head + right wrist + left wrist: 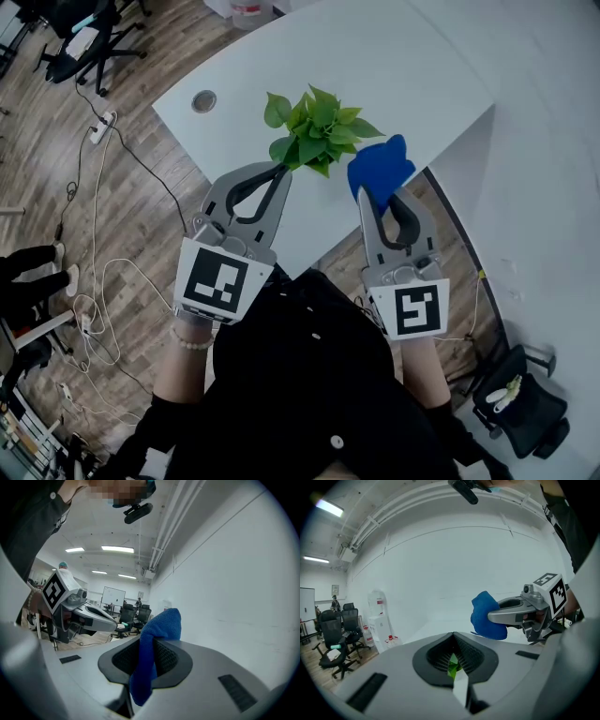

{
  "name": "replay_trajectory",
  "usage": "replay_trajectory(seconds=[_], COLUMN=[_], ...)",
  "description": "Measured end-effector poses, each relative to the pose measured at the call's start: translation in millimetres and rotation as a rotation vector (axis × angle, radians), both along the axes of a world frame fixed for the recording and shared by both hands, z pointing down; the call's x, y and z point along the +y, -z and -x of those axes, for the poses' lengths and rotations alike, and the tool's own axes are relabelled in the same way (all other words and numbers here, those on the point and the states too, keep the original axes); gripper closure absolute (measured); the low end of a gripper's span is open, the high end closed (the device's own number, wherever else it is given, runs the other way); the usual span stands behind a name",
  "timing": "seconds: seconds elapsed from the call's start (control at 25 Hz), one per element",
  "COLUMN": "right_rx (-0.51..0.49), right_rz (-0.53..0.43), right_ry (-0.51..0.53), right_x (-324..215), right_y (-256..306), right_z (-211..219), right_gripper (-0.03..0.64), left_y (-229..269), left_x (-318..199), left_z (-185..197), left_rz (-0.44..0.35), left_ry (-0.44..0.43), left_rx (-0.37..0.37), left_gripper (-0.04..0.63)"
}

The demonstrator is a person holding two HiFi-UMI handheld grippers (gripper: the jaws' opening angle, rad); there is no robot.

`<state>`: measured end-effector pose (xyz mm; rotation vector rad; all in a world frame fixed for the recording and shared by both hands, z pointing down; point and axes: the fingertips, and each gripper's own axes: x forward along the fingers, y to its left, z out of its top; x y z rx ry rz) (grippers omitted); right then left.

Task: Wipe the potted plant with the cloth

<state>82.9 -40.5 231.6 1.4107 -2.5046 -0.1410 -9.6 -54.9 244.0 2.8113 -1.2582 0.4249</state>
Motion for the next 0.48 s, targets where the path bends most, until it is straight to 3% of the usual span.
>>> replay_trajectory(seconds=[0.12,0.36,0.48], right_rx=[-0.004,0.001,0.003], right_rz=[0.008,0.008,0.010], right_ry=[0.000,0.001,0.000], right_x=[-1.0,-2.9,-3.8], right_y=[-2.3,-4.1,-4.6], right_z=[1.2,2.1,2.8], right_gripper=[0.532,0.532,0.532], left_y=[-0.8,-2.8,-4.1], left_x=[-0.8,-1.8,-2.4], left_z=[-2.8,-3.1,-4.3], left_rz=[-0.048,-0.009,-0.043], left_ry=[-0.047,-0.017,-0.052], left_rx=[-0.028,-0.014,-0.036], left_gripper=[0.581,0.581,0.581])
